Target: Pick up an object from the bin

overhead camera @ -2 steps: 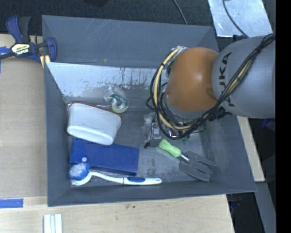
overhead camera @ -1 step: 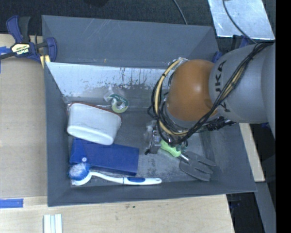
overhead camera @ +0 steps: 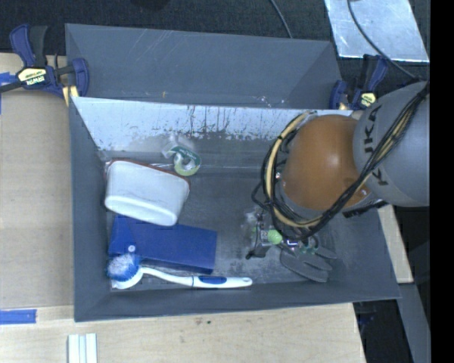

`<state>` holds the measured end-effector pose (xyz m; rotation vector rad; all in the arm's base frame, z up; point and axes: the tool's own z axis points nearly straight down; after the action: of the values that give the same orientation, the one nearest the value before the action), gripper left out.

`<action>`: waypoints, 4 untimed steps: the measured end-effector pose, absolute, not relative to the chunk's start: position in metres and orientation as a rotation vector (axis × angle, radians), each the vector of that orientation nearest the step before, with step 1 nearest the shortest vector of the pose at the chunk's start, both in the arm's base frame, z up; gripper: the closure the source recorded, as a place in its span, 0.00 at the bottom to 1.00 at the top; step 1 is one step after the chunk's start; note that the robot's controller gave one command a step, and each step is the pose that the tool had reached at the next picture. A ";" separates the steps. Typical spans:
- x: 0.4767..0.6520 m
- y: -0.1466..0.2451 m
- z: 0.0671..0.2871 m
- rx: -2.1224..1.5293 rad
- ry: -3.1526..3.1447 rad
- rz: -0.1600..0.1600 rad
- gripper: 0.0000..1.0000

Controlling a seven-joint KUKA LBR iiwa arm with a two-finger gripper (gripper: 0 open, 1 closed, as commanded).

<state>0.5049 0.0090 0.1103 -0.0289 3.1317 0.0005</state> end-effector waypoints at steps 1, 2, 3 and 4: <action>0.544 0.027 0.101 0.009 3.129 0.004 1.00; 0.511 0.007 0.124 -0.069 3.131 -0.002 0.00; 0.512 0.008 0.123 -0.069 3.130 0.000 0.00; 0.501 -0.065 0.073 -0.292 3.116 -0.003 0.00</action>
Offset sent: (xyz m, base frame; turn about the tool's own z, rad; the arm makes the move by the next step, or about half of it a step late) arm 0.0064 -0.0003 0.0127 -0.0274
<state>0.5015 -0.0648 0.0726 -0.2922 3.1157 -0.0032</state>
